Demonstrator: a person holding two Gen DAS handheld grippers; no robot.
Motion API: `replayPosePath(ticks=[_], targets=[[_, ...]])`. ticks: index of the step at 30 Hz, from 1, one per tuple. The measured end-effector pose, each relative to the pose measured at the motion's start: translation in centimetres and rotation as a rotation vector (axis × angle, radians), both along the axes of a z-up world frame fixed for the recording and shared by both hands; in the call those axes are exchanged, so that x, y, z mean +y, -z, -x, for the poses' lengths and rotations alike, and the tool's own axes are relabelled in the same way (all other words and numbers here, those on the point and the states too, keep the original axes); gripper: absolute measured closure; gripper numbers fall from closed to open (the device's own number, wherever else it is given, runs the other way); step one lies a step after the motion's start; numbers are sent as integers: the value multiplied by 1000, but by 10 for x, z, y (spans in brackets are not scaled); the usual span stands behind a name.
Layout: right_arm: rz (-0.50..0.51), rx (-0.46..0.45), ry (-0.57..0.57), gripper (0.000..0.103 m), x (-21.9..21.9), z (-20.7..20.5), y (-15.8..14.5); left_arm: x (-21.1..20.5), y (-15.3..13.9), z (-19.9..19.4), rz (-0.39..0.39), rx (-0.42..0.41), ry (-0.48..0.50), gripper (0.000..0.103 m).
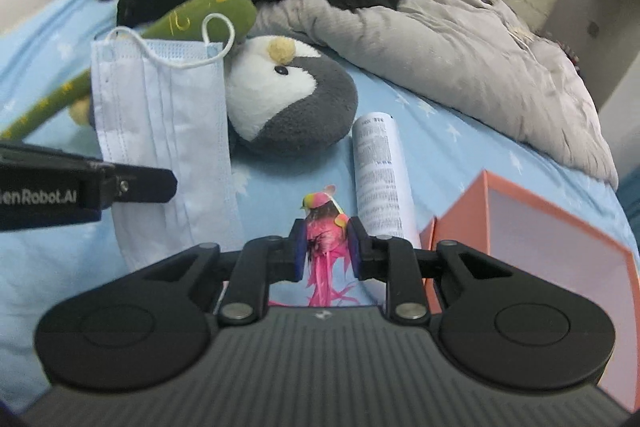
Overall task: Organize soft objects
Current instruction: 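Lift and carry the pink toy toward the pink box while the left carries the mask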
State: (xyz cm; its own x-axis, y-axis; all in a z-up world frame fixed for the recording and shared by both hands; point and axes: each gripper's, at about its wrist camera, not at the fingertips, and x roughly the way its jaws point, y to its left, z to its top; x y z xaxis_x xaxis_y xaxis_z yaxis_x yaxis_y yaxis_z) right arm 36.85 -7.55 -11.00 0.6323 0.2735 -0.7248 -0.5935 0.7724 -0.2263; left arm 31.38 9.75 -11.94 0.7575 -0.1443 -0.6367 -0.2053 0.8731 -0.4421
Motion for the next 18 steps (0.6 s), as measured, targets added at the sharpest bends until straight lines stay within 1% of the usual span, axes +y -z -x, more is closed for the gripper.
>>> replayPosePath(ticks=[3,7,12,18], targets=[[-63,25,32,78,-12,16,-11,-7,-12,18,-21,5,16,100],[-113,20,60,78,-24,40,-26,-17,-25,38,-48,4,35,100],[-219,53,106,78,-39,63,-41,-25,-40,68,-75,1,47,100],[-308,92,158,78,-58,94,-46,-34,-47,101,-99,14,66,100]])
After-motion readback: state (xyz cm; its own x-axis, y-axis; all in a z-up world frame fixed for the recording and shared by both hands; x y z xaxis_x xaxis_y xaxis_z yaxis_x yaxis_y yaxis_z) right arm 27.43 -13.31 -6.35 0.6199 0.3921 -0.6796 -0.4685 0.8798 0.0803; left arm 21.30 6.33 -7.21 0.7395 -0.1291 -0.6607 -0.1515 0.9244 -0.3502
